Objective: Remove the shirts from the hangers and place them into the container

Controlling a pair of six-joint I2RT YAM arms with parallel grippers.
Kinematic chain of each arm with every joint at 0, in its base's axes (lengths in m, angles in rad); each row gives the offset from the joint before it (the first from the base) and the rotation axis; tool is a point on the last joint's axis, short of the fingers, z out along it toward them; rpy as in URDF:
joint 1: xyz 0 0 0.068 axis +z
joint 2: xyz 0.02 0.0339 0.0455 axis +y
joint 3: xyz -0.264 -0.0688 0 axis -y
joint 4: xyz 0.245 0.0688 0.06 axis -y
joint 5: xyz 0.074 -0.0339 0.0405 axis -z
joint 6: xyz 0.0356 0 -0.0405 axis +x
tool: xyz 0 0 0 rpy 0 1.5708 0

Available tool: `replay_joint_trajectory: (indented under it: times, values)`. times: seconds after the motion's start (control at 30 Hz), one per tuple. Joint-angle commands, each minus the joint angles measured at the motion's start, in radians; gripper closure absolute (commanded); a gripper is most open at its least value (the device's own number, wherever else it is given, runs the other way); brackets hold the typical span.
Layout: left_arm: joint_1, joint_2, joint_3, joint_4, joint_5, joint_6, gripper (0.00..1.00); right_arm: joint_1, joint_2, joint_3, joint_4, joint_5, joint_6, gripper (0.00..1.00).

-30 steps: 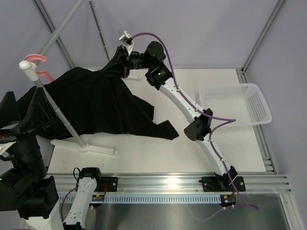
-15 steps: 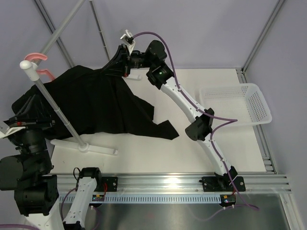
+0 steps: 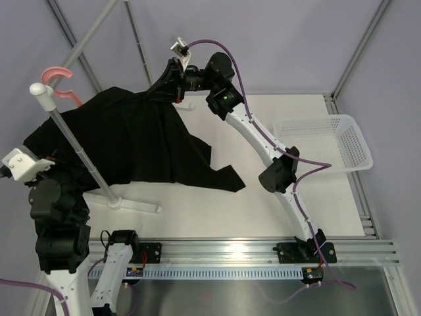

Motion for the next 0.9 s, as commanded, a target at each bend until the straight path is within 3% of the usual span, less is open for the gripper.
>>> replay_joint_trajectory:
  times: [0.0,0.3,0.43,0.67,0.87]
  values:
    - [0.001,0.017,-0.065,0.088,-0.16,-0.001,1.0,-0.004,-0.045,0.009,0.052,-0.038,0.038,1.0]
    - [0.001,0.043,-0.144,0.193,-0.343,0.103,1.0,-0.007,-0.057,-0.054,0.092,-0.052,0.045,1.0]
    - [0.0,0.059,-0.188,0.262,-0.335,0.132,1.0,-0.007,-0.063,-0.077,0.081,-0.06,0.033,1.0]
    - [0.01,0.085,-0.269,0.342,-0.165,0.128,1.0,-0.01,-0.066,-0.075,0.035,-0.062,-0.011,1.0]
    - [0.073,0.132,-0.265,0.352,0.155,0.085,1.0,-0.027,-0.046,-0.052,0.025,-0.062,-0.007,1.0]
